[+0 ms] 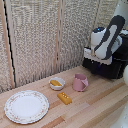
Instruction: Please go towards the air fryer and gently seize its handle using your gripper. Slowly reveal the interior of the air fryer by pulling the handle outward. Head to the bowl filled with hot dogs and firmly but gently grasp it. Carefully place it inside the now-open air fryer.
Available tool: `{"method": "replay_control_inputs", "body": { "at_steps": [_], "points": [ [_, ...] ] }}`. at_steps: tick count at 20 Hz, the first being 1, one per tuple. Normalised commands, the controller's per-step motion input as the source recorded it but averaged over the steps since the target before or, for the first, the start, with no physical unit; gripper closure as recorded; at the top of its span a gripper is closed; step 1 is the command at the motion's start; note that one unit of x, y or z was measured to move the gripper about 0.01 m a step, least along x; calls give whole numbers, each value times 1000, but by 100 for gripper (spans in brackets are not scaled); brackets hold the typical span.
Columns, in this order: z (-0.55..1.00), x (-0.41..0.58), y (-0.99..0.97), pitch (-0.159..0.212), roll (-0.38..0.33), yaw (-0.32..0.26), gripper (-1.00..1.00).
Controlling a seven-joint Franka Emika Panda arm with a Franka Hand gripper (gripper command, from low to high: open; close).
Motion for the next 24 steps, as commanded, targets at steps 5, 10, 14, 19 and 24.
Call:
{"method": "replay_control_inputs", "body": {
  "at_steps": [5,10,14,19,24],
  "points": [
    [-379,983,515,22,32,-14,100],
    [-59,411,750,46,-1,-53,100],
    [45,-29,949,52,-34,-5,100],
    [99,23,946,3,-33,-30,100],
    [22,192,934,0,-23,-62,100]
  ]
}}
